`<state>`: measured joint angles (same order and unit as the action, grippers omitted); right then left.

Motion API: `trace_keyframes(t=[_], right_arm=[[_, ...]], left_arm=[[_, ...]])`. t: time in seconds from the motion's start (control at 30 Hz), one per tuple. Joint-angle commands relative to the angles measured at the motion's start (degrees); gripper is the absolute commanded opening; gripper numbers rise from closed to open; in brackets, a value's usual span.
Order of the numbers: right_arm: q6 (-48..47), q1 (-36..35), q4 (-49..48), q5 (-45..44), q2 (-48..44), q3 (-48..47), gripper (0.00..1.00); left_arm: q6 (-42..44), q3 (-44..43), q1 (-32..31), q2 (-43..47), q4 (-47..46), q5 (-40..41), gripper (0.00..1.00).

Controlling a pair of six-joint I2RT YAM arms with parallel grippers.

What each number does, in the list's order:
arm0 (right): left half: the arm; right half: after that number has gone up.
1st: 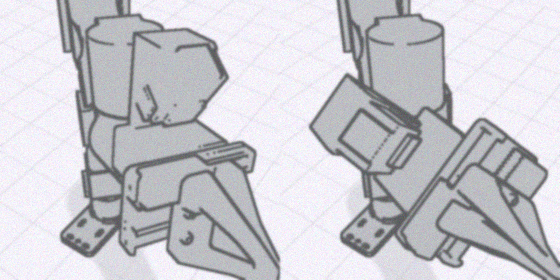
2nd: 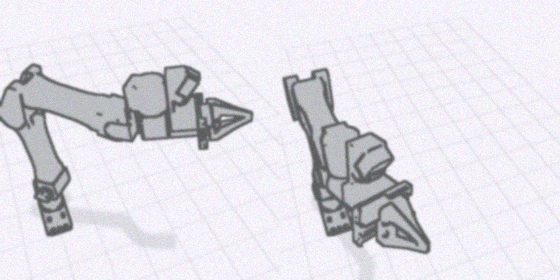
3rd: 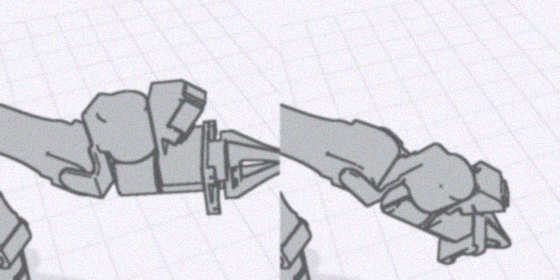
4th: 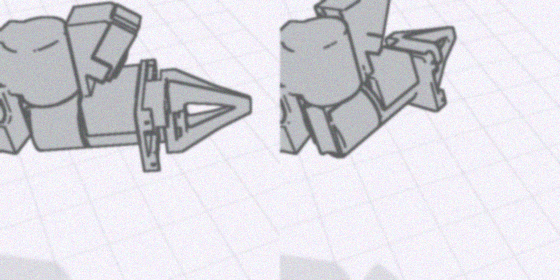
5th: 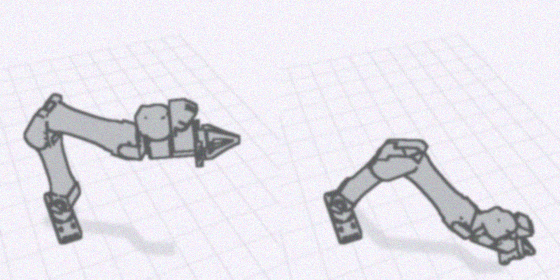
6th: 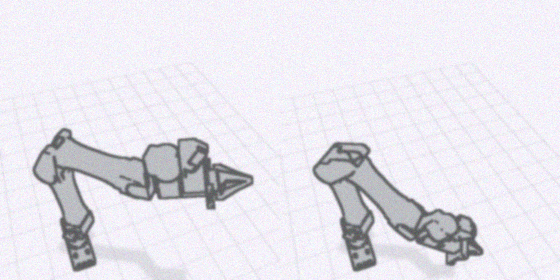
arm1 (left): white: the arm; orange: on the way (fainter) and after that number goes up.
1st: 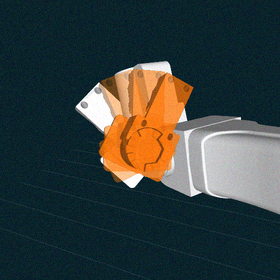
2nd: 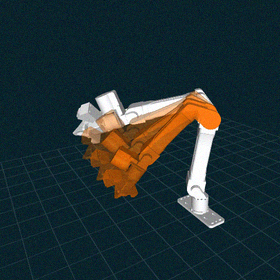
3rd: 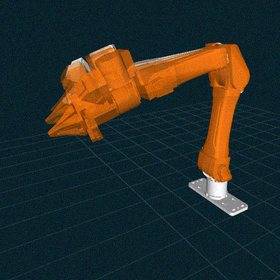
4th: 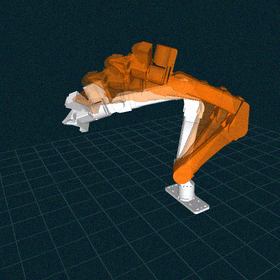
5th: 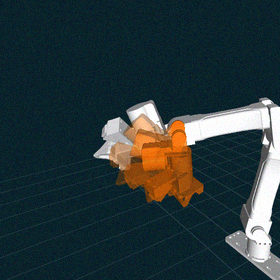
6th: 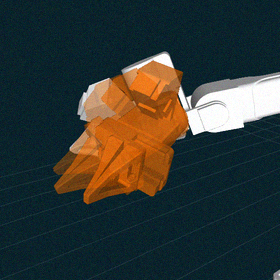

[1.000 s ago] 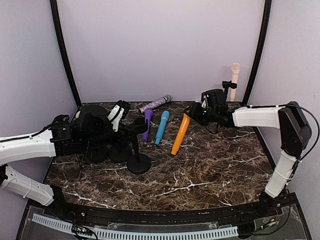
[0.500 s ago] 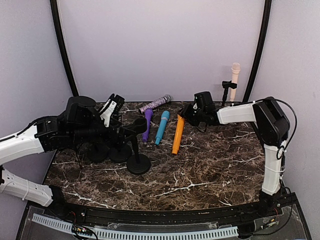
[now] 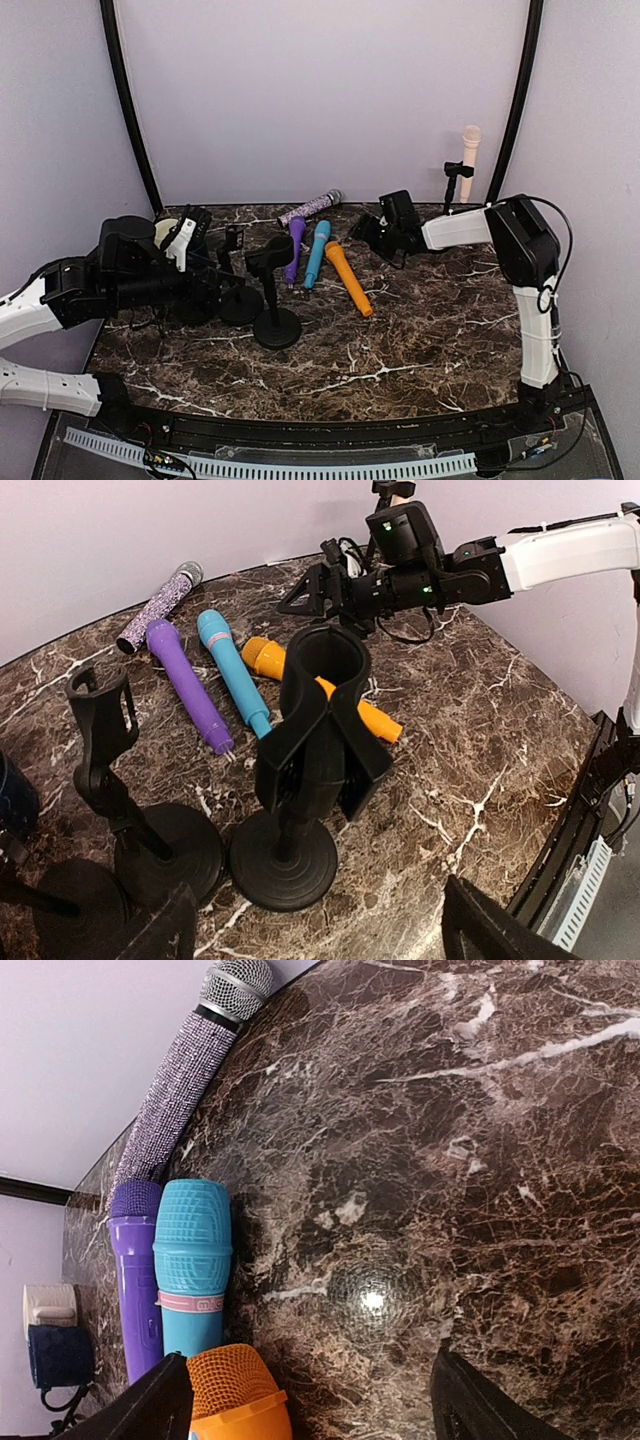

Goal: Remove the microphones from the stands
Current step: Place the microphone at the center of the board, then pick up the microphone stand with the microphone from the corner of the board.

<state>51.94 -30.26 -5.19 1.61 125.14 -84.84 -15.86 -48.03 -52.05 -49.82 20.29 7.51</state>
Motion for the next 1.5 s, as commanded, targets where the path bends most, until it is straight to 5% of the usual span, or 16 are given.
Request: trace_keyframes(t=[0.0, 0.23, 0.4, 0.63, 0.93, 1.47], right_arm=[[-4.1, 0.1, -4.3, -0.5, -6.4, 2.8, 0.86], [-13.9, 0.3, -6.2, -3.1, -22.1, 12.8, 0.90], [-21.8, 1.7, 1.1, -8.0, -34.6, 17.4, 0.91], [-29.1, 12.6, 11.4, -6.6, -43.6, 16.1, 0.97], [-32.8, 25.6, 14.1, -2.7, -37.1, 7.1, 0.98], [-39.2, 27.5, -0.1, -3.3, -19.8, -4.4, 0.93]], left_arm=[[-2.7, 2.3, 0.5, 2.7, 1.2, 1.4, 0.88], [-3.7, 6.6, 2.8, 5.3, 2.4, 2.3, 0.92], [-3.8, 10.5, 7.3, 7.9, 1.2, -3.4, 0.92], [1.9, 9.4, 14.1, 3.7, 1.1, -11.2, 0.92], [10.9, 5.4, 16.0, -1.2, -3.2, -15.7, 0.90], [12.9, 7.8, 16.1, 0.6, -7.0, -14.9, 0.89]])
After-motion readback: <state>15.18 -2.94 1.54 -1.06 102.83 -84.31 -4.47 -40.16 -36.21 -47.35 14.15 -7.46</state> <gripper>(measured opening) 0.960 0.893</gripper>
